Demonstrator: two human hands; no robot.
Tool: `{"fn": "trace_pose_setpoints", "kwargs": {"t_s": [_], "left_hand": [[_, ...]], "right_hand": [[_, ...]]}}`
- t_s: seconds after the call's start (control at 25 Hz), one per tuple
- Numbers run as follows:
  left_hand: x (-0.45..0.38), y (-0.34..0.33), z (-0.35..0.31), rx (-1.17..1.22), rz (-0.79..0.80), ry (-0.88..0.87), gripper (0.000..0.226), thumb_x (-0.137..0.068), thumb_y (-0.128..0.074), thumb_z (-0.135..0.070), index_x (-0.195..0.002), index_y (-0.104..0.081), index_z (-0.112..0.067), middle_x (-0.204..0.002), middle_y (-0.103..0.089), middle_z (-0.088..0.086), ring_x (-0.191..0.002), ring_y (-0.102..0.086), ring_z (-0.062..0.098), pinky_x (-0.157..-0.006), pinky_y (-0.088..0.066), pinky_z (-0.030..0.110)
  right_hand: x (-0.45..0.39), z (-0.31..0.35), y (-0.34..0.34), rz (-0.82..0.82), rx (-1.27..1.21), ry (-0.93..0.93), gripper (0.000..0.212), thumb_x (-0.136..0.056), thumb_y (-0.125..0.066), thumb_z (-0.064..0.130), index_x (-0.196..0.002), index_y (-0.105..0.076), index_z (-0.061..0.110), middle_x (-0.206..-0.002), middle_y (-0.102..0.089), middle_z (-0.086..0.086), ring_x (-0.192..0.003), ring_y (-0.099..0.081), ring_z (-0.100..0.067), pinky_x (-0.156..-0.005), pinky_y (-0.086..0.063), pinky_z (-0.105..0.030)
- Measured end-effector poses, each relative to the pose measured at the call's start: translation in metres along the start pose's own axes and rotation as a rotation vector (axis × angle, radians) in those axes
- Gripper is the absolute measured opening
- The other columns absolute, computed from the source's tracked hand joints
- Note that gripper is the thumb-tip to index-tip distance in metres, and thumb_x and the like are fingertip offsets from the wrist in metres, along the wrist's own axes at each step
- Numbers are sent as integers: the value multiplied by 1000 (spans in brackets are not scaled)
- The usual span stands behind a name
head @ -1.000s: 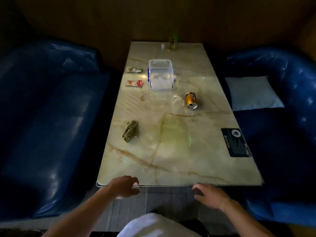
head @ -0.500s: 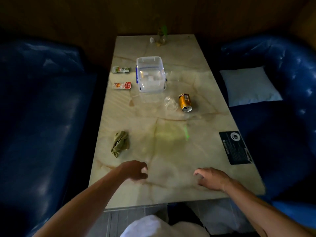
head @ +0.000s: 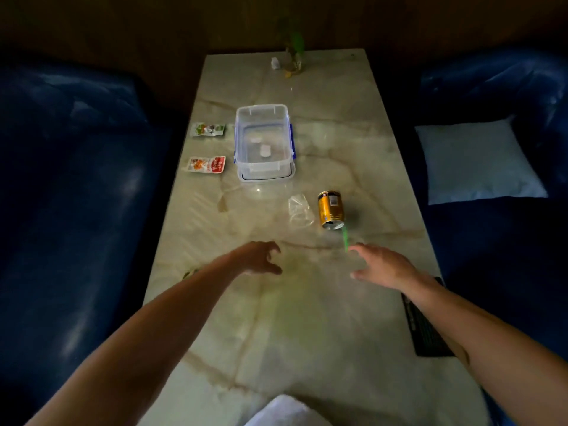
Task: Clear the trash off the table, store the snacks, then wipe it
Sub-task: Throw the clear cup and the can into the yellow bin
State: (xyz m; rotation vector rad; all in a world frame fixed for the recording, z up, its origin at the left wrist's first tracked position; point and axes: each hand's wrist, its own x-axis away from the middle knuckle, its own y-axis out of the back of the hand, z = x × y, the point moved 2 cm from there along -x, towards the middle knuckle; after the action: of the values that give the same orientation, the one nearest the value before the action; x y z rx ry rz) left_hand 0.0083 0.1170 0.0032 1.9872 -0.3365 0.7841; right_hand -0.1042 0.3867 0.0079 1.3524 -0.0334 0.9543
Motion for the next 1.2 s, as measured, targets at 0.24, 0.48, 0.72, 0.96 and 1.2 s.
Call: {"fn": "trace_pose_setpoints", "kwargs": {"t_s": [0.24,0.48,0.72,0.96,1.2], "left_hand": [[-69,39,-16,22,-204,72,61,-80,-71,-37,-134,-47,-23,-127,-59,11,-115,-58,29,-98,-48,42],[-112,36,-22,10,-324,147,43,-84,-66,-37,-125,-55,-26,-123,-60,6,-112,-59,28,-91,-51,41],[-126,32,-25,35,-446,179,15,-85,-63,-34,-98,-63,-26,-108,-69,3,-100,-64,28,-76,-47,34],[-110,23,-26,168,-522,231,10,-85,-63,-33,-89,-65,-24,-100,-71,3,-91,-65,29,-70,-48,32],[-79,19,-32,258,-576,209,13,-86,-63,-31,-93,-67,-21,-100,-72,4,-91,-66,28,-78,-56,40]], "right_hand": [[-77,-8,42,-154,1,13,80,-79,-71,42,-145,-27,36,-133,-54,-10,-117,-58,-30,-93,-51,-41],[-129,-5,42,-134,19,26,110,-66,-81,39,-147,-8,47,-146,-36,-9,-123,-50,-36,-94,-50,-48],[-170,-12,47,-85,55,137,116,-55,-87,37,-148,-18,37,-155,-29,-1,-130,-43,-36,-100,-43,-46],[-150,-13,37,-183,-129,64,104,-51,-84,46,-140,-31,36,-140,-43,-2,-125,-49,-29,-96,-48,-43],[-102,-15,24,-230,-353,-92,91,-51,-80,48,-131,-38,42,-128,-47,-2,-114,-57,-27,-93,-50,-43]]}}
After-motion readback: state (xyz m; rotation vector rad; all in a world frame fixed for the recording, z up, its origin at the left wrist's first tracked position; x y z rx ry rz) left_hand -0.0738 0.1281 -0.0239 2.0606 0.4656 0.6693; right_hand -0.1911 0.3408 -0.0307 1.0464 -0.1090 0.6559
